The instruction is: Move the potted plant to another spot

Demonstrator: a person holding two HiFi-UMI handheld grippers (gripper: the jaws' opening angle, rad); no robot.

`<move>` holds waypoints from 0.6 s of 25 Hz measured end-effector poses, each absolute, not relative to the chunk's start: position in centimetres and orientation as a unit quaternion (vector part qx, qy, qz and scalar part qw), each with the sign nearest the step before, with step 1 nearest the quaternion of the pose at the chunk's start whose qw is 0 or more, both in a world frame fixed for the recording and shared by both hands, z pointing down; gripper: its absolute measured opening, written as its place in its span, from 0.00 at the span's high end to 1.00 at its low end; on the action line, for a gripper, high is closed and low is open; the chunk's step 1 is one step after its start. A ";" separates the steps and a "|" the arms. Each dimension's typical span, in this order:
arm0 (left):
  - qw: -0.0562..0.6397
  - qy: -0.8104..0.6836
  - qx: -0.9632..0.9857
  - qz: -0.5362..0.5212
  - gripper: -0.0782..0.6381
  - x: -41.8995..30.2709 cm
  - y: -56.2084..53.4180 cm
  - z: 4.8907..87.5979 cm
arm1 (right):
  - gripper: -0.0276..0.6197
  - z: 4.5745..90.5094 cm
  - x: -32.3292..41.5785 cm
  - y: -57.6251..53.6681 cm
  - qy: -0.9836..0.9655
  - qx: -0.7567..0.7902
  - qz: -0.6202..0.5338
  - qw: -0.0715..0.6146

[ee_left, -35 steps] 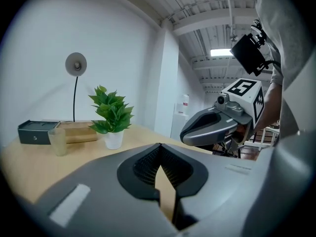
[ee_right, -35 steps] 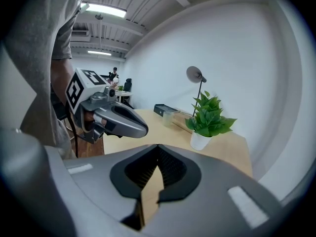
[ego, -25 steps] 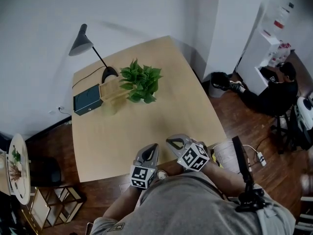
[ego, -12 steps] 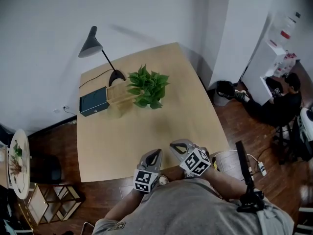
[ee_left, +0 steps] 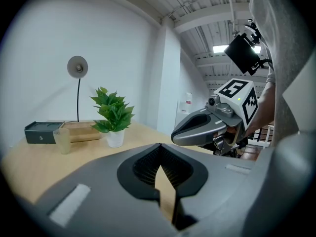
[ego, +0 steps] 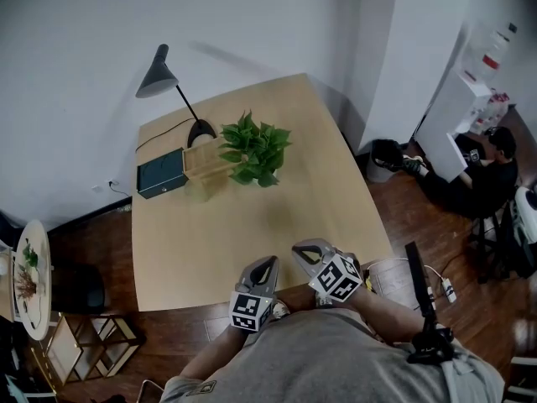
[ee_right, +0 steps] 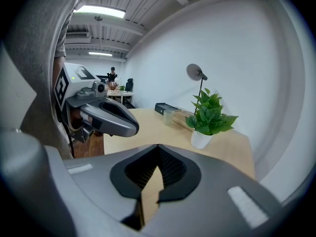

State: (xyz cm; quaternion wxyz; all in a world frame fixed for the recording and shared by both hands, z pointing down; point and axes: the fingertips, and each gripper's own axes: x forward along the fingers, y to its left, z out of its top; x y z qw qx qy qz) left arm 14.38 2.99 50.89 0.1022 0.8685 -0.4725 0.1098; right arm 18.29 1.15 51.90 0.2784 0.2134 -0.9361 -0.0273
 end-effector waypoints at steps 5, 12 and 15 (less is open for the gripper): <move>0.104 -0.475 0.867 0.112 0.89 14.6 3.1 51.1 | 0.95 51.9 18.4 1.2 -0.937 0.208 -0.030 0.280; 0.102 -0.479 0.864 0.117 0.89 14.5 2.9 51.0 | 0.95 51.4 18.5 0.3 -0.937 0.209 -0.038 0.277; 0.101 -0.480 0.863 0.118 0.89 14.4 2.8 50.9 | 0.95 51.2 18.8 -0.2 -0.936 0.211 -0.042 0.278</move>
